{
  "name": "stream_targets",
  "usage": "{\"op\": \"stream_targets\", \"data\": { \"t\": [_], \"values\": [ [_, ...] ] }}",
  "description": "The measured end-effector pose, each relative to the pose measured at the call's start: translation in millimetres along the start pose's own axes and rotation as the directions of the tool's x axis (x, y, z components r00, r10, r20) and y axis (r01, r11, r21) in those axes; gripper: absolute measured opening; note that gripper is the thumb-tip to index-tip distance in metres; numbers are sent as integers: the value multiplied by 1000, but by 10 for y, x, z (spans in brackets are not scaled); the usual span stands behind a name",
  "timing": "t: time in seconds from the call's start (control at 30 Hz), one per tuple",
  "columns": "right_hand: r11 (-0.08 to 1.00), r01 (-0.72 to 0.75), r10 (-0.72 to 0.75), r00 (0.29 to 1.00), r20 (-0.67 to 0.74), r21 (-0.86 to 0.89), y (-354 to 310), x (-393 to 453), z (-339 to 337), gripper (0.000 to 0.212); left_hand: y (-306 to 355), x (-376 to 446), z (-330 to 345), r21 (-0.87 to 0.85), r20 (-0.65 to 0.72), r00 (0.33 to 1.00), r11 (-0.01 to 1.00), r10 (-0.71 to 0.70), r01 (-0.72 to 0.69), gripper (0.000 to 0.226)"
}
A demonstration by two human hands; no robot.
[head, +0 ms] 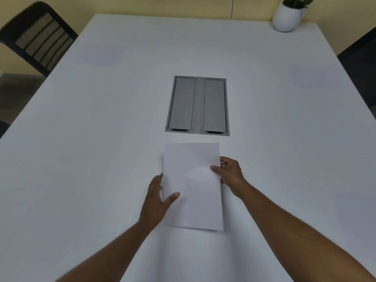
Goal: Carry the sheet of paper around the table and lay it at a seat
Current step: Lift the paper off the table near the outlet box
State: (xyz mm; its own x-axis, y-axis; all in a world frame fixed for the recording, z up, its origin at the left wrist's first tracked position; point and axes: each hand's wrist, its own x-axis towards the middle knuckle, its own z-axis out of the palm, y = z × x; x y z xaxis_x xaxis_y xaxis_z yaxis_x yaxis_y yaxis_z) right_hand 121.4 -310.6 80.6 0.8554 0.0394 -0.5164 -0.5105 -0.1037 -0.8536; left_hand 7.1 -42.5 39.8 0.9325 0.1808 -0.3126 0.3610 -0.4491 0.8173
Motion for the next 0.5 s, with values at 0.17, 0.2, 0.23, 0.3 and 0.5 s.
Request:
{"op": "stream_targets", "data": {
  "t": [0.17,0.2,0.23,0.3,0.5],
  "values": [
    [998,61,-63,995,83,24,-430,-278,52,28,394,74,-465,-308,53,984,935,-170,178,93],
    [997,77,-78,991,108,20,-509,-337,78,29,491,52,-562,-352,63,986,922,-151,164,79],
    [995,93,-95,986,134,20,-587,-400,114,30,588,34,-655,-410,64,990,901,-127,142,62],
    [992,122,-124,974,188,23,-715,-521,213,31,766,-17,-847,-502,28,993,858,-113,112,42],
    [993,112,-120,924,363,44,-832,-976,734,36,988,-323,-1535,-586,-139,977,809,-162,51,33]
  ]
}}
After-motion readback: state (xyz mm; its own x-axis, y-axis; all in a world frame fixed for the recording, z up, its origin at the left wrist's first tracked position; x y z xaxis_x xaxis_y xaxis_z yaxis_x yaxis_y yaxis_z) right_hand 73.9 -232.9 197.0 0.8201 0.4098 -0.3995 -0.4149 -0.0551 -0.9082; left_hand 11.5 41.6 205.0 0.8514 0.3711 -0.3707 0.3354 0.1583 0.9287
